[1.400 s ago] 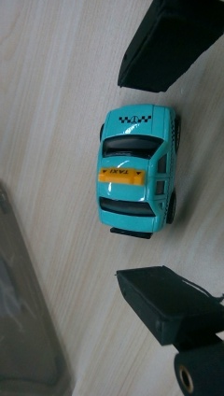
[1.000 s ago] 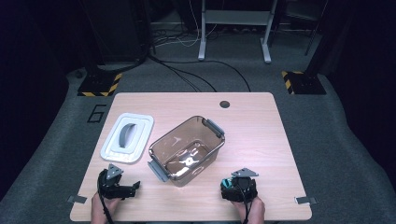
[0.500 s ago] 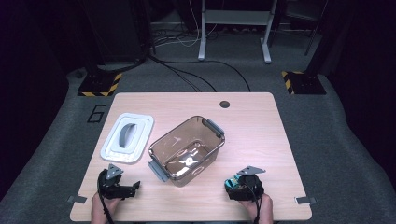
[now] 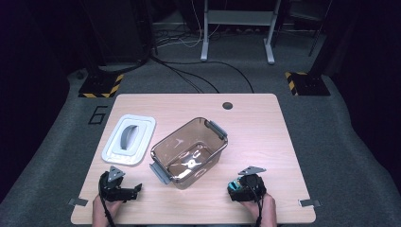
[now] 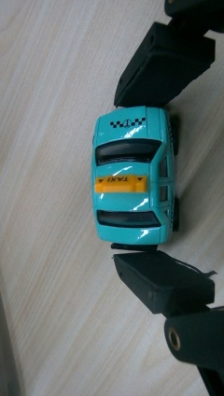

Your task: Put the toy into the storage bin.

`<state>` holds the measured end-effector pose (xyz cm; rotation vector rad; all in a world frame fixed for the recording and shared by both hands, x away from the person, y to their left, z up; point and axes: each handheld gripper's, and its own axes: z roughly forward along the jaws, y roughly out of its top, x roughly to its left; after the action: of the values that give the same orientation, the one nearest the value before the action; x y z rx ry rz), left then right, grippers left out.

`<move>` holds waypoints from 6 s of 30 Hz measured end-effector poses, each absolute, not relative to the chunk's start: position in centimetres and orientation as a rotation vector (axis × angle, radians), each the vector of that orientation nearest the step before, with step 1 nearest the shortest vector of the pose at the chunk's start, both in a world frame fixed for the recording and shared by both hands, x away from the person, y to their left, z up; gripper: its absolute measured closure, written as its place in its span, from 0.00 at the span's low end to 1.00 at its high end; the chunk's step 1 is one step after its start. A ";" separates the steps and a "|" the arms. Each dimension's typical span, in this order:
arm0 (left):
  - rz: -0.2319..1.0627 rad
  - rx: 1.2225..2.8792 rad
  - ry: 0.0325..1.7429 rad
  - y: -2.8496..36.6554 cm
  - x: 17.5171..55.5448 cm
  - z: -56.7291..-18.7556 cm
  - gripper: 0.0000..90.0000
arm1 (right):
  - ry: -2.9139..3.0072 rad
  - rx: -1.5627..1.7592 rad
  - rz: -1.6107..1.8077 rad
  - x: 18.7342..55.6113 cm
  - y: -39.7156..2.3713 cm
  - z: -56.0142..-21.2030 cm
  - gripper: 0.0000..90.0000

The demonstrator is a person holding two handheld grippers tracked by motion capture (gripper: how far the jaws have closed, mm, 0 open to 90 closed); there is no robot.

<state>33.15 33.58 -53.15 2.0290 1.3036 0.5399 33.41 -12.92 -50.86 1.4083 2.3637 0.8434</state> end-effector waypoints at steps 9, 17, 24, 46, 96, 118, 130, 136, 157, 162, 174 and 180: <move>0.541 2.029 1.304 33.6 33.1 -53.1 0.00 | 2.343 1.411 0.759 33.4 -12.4 -50.7 0.26; 0.542 2.031 1.304 33.6 33.1 -53.1 0.00 | 2.350 1.405 0.773 33.4 -12.5 -50.8 0.27; 0.539 2.030 1.304 33.6 33.1 -53.1 0.00 | 2.340 1.405 0.807 33.2 -12.7 -50.5 0.27; 0.542 2.029 1.306 33.6 33.1 -53.1 0.00 | 2.315 1.321 0.884 33.1 -12.4 -46.5 0.27; 0.544 2.030 1.306 33.6 33.1 -53.1 0.00 | 2.198 1.351 0.778 42.3 -15.3 -41.5 0.27; 0.542 2.029 1.306 33.6 33.1 -53.1 0.00 | 2.157 1.327 0.760 46.2 -14.3 -38.0 0.27; 0.542 2.029 1.307 33.6 33.1 -53.1 0.00 | 2.160 1.271 0.786 47.4 -12.6 -35.4 0.27; 0.542 2.029 1.306 33.6 33.1 -53.1 0.00 | 2.164 1.236 0.785 47.7 -11.4 -34.0 0.27; 0.542 2.029 1.306 33.6 33.1 -53.1 0.00 | 2.220 1.130 0.829 47.7 -7.0 -30.7 0.27; 0.542 2.029 1.306 33.6 33.1 -53.1 0.00 | 2.258 1.098 0.813 47.5 -5.4 -30.5 0.27; 0.542 2.029 1.306 33.6 33.1 -53.1 0.00 | 2.352 1.028 0.818 47.3 -2.5 -31.0 0.27; 0.542 2.029 1.306 33.6 33.1 -53.1 0.00 | 2.408 1.064 0.818 47.0 -1.3 -31.4 0.27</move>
<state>33.11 33.57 -53.14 2.0290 1.3061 0.5419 47.04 -1.31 -31.36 1.0641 2.4082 0.8176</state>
